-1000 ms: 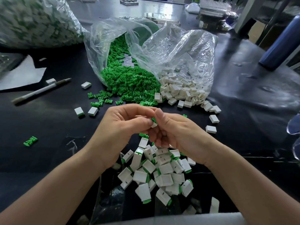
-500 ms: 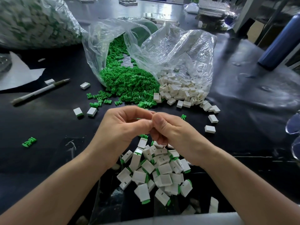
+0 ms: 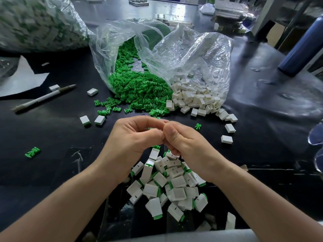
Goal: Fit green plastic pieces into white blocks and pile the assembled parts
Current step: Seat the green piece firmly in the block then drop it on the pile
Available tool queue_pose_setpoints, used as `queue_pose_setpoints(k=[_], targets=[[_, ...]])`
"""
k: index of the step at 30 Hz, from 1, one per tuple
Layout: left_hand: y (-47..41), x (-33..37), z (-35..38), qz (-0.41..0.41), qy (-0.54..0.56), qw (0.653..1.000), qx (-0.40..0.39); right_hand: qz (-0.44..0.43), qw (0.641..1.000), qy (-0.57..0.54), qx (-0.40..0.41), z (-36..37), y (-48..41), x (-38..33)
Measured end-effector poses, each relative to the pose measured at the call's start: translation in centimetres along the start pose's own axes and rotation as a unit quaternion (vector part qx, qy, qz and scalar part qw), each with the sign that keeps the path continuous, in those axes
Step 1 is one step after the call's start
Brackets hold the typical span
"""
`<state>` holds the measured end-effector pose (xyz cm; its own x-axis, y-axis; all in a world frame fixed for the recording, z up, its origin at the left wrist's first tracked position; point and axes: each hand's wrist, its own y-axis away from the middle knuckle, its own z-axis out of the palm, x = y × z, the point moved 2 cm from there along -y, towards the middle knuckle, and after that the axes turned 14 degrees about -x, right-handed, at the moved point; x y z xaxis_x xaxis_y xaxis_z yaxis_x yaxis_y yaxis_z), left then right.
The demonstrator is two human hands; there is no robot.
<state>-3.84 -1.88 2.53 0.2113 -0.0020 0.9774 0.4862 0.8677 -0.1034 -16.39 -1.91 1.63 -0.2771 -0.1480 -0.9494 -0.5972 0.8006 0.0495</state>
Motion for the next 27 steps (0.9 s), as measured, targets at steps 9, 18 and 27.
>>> queue_pose_setpoints(k=[9,18,27], targets=[[0.1,0.4,0.1,-0.007,-0.004,1.0,-0.014,-0.017,0.998,-0.059,-0.013,-0.1,0.0,-0.3],[0.0,-0.2,-0.5,-0.056,-0.045,0.997,0.04,0.053,0.987,-0.149,-0.019,-1.3,-0.1,0.6],[0.3,0.3,-0.4,-0.077,-0.098,0.992,-0.001,0.099,0.974,0.105,0.176,-3.8,-0.4,2.3]])
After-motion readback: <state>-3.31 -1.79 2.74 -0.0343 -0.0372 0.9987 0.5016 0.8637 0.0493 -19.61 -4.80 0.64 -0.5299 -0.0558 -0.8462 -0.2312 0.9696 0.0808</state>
